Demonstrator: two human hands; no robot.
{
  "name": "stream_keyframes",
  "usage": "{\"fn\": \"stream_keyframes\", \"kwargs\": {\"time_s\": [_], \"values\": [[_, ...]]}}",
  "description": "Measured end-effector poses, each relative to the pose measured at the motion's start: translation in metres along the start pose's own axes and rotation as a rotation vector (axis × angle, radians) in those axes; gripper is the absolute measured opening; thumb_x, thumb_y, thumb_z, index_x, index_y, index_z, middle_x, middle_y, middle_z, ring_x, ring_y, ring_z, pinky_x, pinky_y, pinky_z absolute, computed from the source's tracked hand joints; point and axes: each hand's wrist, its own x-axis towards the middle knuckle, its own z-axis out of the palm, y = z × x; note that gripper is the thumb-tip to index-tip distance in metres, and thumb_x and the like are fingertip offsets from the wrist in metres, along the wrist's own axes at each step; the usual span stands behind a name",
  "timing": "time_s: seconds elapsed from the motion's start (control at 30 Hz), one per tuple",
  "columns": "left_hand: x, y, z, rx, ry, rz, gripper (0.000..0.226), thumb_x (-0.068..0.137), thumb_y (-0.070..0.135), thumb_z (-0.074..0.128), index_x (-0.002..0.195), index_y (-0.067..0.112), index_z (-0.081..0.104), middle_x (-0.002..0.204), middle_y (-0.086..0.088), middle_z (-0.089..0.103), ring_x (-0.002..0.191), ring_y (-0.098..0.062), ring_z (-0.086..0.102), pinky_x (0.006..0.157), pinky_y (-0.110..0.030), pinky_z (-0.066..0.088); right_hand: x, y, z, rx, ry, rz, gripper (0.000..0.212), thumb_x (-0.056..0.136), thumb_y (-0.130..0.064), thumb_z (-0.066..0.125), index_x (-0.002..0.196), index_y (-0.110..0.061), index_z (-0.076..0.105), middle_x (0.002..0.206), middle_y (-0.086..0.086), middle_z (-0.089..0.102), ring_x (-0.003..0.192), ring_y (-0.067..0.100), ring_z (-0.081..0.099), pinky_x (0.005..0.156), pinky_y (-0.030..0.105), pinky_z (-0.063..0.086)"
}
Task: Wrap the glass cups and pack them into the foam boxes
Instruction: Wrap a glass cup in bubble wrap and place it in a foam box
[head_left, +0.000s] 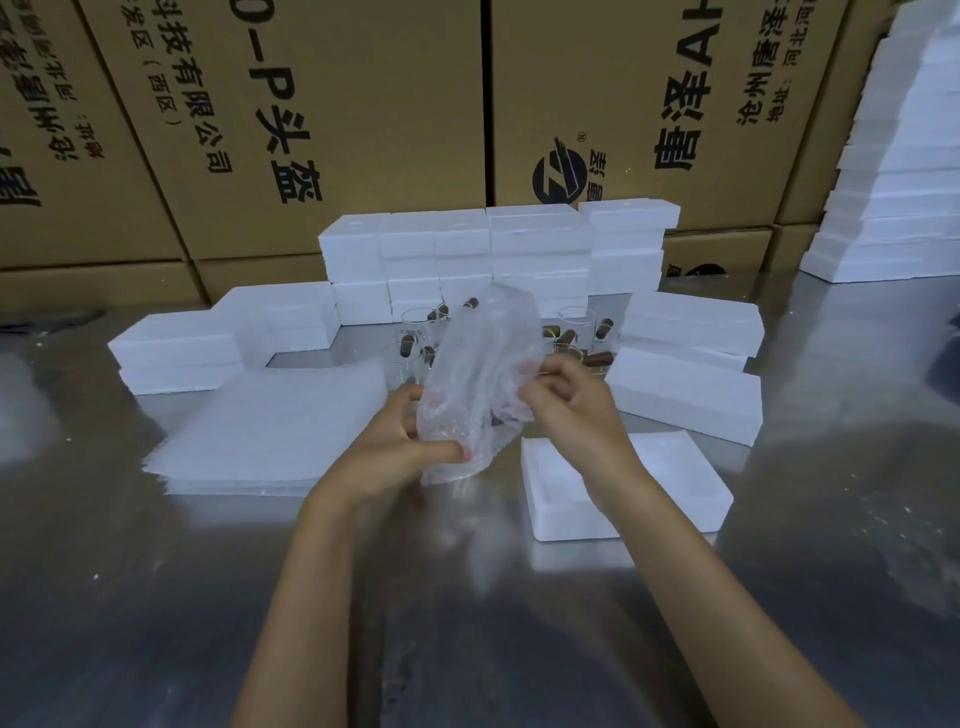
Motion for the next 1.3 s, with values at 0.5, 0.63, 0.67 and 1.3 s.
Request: {"fn": "stream_keyframes", "kwargs": {"time_s": [0.5,0.63,0.67,1.3], "values": [[0.001,0.001,-0.007,0.059,0.099,0.125,0.037,0.083,-0.007,0.073,0.111,0.014,0.062,0.106,-0.002,0.068,0.09,-0.018,0.064,0.079,-0.031,0.055,0.009,0.02,0.026,-0.885,-0.261,-0.447,0.026,0.091,-0.019,0.057,0.111,-0.018,0.073,0.108,0.002,0.061,0.109,0.021,0.044,0.09,0.032,0.04],[0.008,-0.005,0.0,0.28,0.161,0.177,0.017,0.084,-0.008,0.062,0.096,0.0,0.07,0.094,-0.026,0.067,0.079,-0.017,0.053,0.072,-0.028,0.042,0.006,0.019,0.024,-0.874,-0.344,-0.393,0.025,0.089,-0.021,0.053,0.103,-0.02,0.074,0.104,-0.004,0.057,0.103,0.016,0.041,0.094,0.031,0.039],[0.01,-0.007,0.003,0.349,0.174,0.188,0.014,0.084,-0.006,0.06,0.092,-0.001,0.07,0.091,-0.026,0.066,0.077,-0.017,0.053,0.07,-0.026,0.041,0.005,0.018,0.024,-0.833,-0.324,-0.371,0.024,0.087,-0.022,0.055,0.103,-0.019,0.073,0.105,-0.005,0.057,0.104,0.016,0.043,0.095,0.032,0.04],[0.006,-0.005,-0.004,0.485,0.109,0.12,0.025,0.088,0.017,0.065,0.067,0.03,0.067,0.08,0.004,0.068,0.068,-0.011,0.058,0.064,-0.026,0.041,-0.013,0.014,0.033,-0.786,-0.25,-0.494,0.038,0.077,-0.004,0.047,0.099,-0.017,0.075,0.103,-0.003,0.072,0.107,0.021,0.056,0.1,0.04,0.04]]}}
